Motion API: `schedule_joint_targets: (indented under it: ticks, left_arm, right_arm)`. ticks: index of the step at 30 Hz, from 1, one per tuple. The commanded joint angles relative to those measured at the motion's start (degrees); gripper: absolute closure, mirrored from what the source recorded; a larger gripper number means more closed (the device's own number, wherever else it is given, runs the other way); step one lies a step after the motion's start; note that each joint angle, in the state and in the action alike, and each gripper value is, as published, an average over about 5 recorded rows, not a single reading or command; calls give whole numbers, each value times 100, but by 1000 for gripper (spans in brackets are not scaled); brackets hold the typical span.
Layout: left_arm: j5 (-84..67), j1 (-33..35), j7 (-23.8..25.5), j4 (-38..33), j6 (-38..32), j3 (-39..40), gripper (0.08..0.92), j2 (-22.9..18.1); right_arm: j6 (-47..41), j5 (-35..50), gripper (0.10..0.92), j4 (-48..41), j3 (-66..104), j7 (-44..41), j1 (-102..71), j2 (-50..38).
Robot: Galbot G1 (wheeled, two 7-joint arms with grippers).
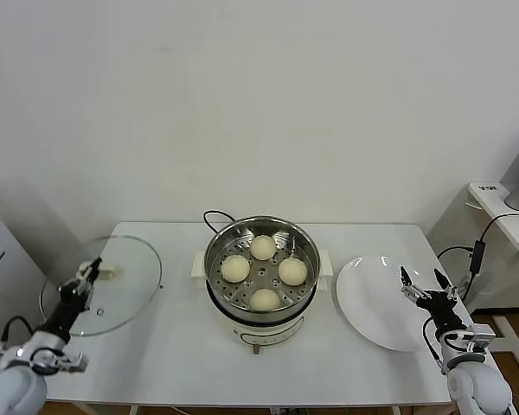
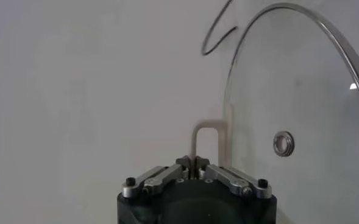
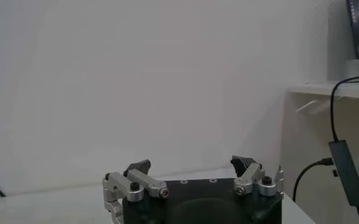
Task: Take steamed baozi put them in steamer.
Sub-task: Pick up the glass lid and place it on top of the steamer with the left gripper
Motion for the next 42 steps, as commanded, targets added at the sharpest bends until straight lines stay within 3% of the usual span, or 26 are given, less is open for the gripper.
schedule_joint_targets:
  ticks: [1, 8, 12, 19, 25, 42]
  left_arm:
    - [-866, -448, 1462, -1668, 1742, 654, 897, 723]
    - [-503, -961, 2041, -2322, 3237, 1990, 897, 891]
    - [-214, -1237, 2292, -2449, 3697, 2553, 897, 893]
    - [528, -1908, 2569, -2265, 4107, 3516, 897, 560]
    - [1162, -2414, 2649, -1878, 4242, 4147, 897, -15]
    - [1900, -2611, 2432, -1424, 4438, 4867, 897, -1012]
  right_arm:
    - [-29, -11, 203, -9, -79, 8, 107, -43]
    - [-88, -214, 203, -47, -171, -18, 153, -124]
    - [-90, -301, 203, -97, -211, -53, 194, -123]
    - [-108, -387, 203, -126, -307, -32, 271, -171]
    - [-100, -415, 203, -190, -332, -33, 287, -157]
    - [-73, -456, 203, -253, -329, -41, 251, -92]
